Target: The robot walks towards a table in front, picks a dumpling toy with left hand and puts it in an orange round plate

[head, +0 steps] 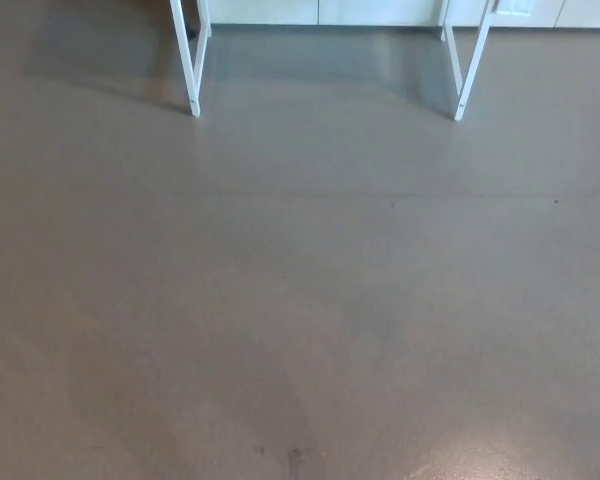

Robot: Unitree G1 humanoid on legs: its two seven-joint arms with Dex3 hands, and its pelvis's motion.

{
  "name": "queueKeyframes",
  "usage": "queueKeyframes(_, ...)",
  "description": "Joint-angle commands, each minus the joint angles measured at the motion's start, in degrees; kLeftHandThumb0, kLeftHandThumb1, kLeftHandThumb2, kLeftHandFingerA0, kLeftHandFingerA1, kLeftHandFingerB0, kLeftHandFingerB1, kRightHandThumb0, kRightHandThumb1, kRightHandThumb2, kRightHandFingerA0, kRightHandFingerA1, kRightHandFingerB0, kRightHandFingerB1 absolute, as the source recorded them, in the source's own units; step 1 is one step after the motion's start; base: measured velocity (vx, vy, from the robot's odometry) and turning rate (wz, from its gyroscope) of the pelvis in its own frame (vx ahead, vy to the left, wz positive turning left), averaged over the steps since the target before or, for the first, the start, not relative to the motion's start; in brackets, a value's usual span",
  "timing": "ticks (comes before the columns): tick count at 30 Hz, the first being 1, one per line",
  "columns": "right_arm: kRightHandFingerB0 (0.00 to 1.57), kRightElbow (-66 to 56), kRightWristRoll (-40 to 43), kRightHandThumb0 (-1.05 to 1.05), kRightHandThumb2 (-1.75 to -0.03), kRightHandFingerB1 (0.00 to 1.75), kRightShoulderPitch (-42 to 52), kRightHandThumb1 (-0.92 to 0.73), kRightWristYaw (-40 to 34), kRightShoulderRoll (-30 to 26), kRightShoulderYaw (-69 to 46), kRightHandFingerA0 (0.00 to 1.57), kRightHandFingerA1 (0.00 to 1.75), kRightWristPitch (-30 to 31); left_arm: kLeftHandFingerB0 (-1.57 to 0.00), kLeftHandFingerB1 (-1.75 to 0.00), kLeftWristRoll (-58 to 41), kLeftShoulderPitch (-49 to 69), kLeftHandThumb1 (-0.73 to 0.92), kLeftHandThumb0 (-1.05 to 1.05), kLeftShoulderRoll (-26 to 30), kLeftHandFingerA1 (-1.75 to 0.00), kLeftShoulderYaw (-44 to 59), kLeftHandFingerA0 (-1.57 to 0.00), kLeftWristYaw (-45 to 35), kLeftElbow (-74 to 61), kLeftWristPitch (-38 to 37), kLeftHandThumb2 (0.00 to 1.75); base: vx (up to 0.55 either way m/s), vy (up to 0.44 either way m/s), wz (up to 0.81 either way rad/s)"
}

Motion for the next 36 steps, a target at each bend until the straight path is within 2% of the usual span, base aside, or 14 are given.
queueKeyframes(1, 0.44, 1.18, -0.5, -0.46, -0.6, 0.38, -0.51, -0.65, -0.14, -0.95, -0.2, 0.88, 0.51, -2.89, -0.38, -0.33, 0.88, 0.03, 0.59, -0.34, 1.3, -0.52, 0.02, -0.75, 2.16, 0.92, -2.79, 0.59, 0.0, 0.0, 0.0)
queueKeyframes(2, 0.43, 1.36, -0.36, -0.47, -0.59, 0.37, -0.66, -0.65, -0.45, -0.9, -0.45, 0.89, 0.52, -3.26, -0.32, -0.43, 0.9, -0.13, 0.47, -0.42, 1.24, -0.58, 0.07, -0.66, 2.39, 1.04, -2.87, 0.74, 0.0, 0.0, 0.0)
queueKeyframes(3, 0.43, 1.5, -0.22, -0.47, -0.59, 0.37, -0.7, -0.65, -0.58, -0.83, -0.64, 0.89, 0.52, -3.49, -0.32, -0.43, 0.87, -0.18, 0.47, -0.42, 1.2, -0.58, 0.13, -0.66, 2.5, 1.1, -2.91, 0.74, 0.0, 0.0, 0.0)
queueKeyframes(5, 0.4, 1.27, 0.2, -0.47, -0.6, 0.37, -0.45, -0.65, -0.43, -0.86, -1.11, 0.88, 0.52, -3.87, -0.34, -0.44, 0.93, -0.17, 0.46, -0.43, 1.1, -0.59, 0.16, -0.68, 2.74, 1.23, -3.04, 0.74, 0.0, 0.0, 0.0)
queueKeyframes(6, 0.41, 0.98, 0.35, -0.48, -0.6, 0.37, -0.09, -0.65, -0.48, -0.95, -1.35, 0.9, 0.53, -4.33, -0.4, -0.33, 1.08, -0.02, 0.57, -0.35, 1.1, -0.52, 0.06, -0.73, 2.77, 1.29, -3.45, 0.58, 0.0, 0.0, 0.0)
queueKeyframes(7, 0.41, 0.93, 0.37, -0.48, -0.6, 0.37, 0.0, -0.65, -0.5, -0.96, -1.43, 0.9, 0.53, -4.48, -0.4, -0.33, 1.13, 0.02, 0.57, -0.35, 1.1, -0.52, 0.04, -0.73, 2.78, 1.32, -3.57, 0.58, 0.0, 0.0, 0.0)
queueKeyframes(9, 0.41, 1.5, 0.65, -0.45, -0.6, 0.36, -0.14, -0.66, -0.46, -0.68, -1.91, 0.91, 0.52, -4.1, -0.33, -0.43, 1.18, 0.24, 0.46, -0.42, 1.02, -0.58, 0.07, -0.65, 2.94, 1.39, -3.88, 0.73, 0.0, 0.0, 0.0)
queueKeyframes(11, 0.43, 1.92, 0.23, -0.45, -0.6, 0.37, -0.1, -0.64, -0.81, -0.58, -1.89, 0.93, 0.53, -4.64, -0.33, -0.43, 1.19, 0.41, 0.46, -0.41, 1.01, -0.56, 0.11, -0.63, 2.98, 1.44, -4.05, 0.72, 0.0, 0.0, 0.0)
queueKeyframes(12, 0.43, 2.04, 0.11, -0.44, -0.6, 0.37, -0.1, -0.64, -0.9, -0.59, -1.89, 0.93, 0.53, -4.68, -0.39, -0.33, 1.14, 0.44, 0.56, -0.31, 0.95, -0.45, 0.13, -0.64, 2.82, 1.45, -4.09, 0.57, 0.0, 0.0, 0.0)
queueKeyframes(17, 0.45, 2.19, -0.38, -0.42, -0.58, 0.38, -0.37, -0.65, -0.71, -0.61, -1.71, 0.9, 0.53, -4.58, -0.4, -0.33, 1.03, 0.48, 0.56, -0.29, 0.88, -0.43, 0.18, -0.6, 2.4, 1.42, -4.23, 0.57, 0.01, -0.009, 0.03)
queueKeyframes(18, 0.45, 2.45, -0.27, -0.42, -0.59, 0.38, -0.58, -0.64, -0.46, -0.52, -1.82, 0.91, 0.54, -4.47, -0.36, -0.43, 1.09, 0.48, 0.47, -0.38, 0.91, -0.51, 0.11, -0.54, 2.41, 1.4, -4.33, 0.71, 0.04, -0.045, 0.57)
queueKeyframes(19, 0.45, 2.56, -0.22, -0.42, -0.59, 0.38, -0.68, -0.64, -0.32, -0.48, -1.87, 0.91, 0.54, -4.41, -0.36, -0.43, 1.15, 0.47, 0.47, -0.38, 0.93, -0.51, 0.06, -0.54, 2.42, 1.38, -4.37, 0.71, 0.0, 0.0, 0.0)
queueKeyframes(20, 0.46, 2.7, -0.14, -0.42, -0.59, 0.38, -0.78, -0.64, -0.14, -0.43, -1.94, 0.9, 0.54, -4.38, -0.43, -0.34, 1.2, 0.54, 0.56, -0.3, 0.93, -0.43, 0.0, -0.58, 2.4, 1.35, -4.61, 0.58, 0.03, -0.041, -0.11)
queueKeyframes(36, 0.48, 3.23, -0.01, -0.41, -0.58, 0.39, -1.16, -0.63, 0.31, -0.3, -2.23, 0.92, 0.55, -4.4, -0.46, -0.35, 0.98, 0.87, 0.55, -0.29, 0.79, -0.42, 0.08, -0.55, 2.04, 1.32, -6.12, 0.57, 0.14, 0.199, -0.04)
